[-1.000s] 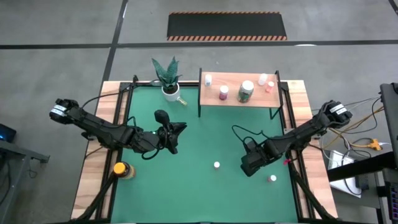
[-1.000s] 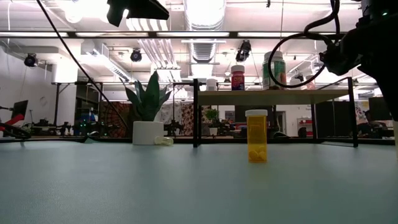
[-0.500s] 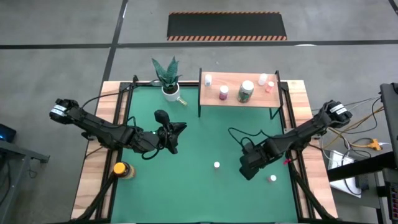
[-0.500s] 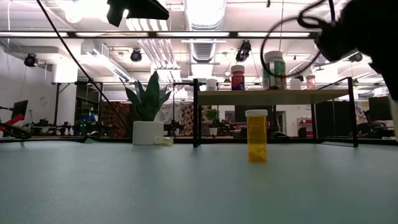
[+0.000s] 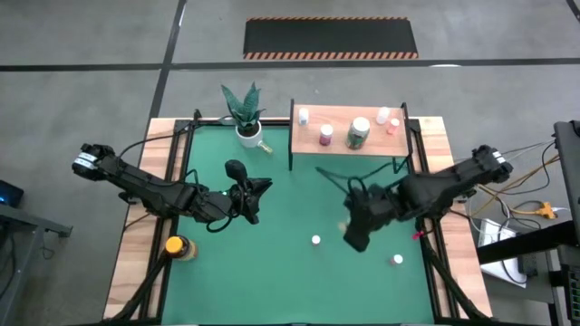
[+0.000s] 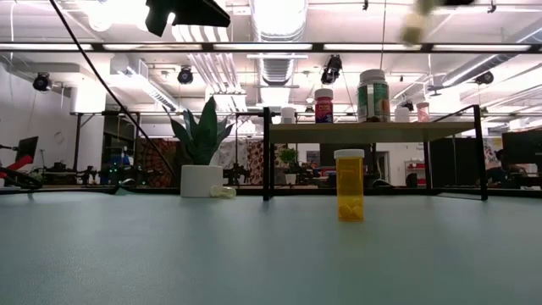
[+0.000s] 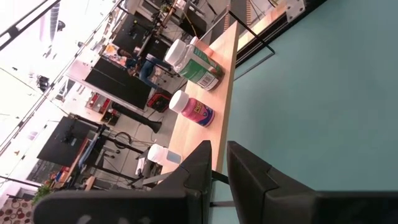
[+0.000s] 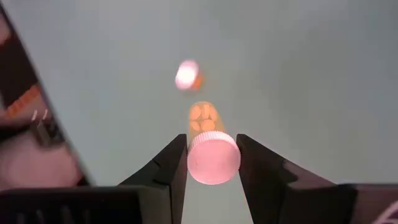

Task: Pick and place medicine bottles onto shelf by color
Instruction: Put the bottom light yellow pill bottle on the shelf

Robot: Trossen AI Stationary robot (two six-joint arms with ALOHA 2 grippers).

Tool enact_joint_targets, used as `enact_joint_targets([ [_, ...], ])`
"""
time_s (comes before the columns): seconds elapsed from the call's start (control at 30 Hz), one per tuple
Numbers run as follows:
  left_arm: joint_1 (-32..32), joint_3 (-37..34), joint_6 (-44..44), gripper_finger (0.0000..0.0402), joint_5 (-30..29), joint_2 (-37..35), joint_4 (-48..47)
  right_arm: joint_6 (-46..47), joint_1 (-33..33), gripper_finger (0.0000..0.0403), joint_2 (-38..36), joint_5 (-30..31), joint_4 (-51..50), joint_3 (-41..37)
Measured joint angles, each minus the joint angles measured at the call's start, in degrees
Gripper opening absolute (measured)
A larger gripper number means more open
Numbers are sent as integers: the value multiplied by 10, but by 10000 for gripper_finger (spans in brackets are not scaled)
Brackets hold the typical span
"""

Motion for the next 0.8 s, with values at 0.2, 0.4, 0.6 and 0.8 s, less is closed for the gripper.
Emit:
enact_joint_targets([
  [0.2,0,0,0,33,0,0,0,-97,-65,114,0,120,-85,116],
  [0.4,0,0,-1,33,0,0,0,-212,-171,114,0,177,-129,207],
  [0.6,0,0,-2,33,0,0,0,-295,-304,114,1,177,-137,265],
  [0.8,0,0,-2,33,0,0,0,-318,-423,114,1,175,-189,287],
])
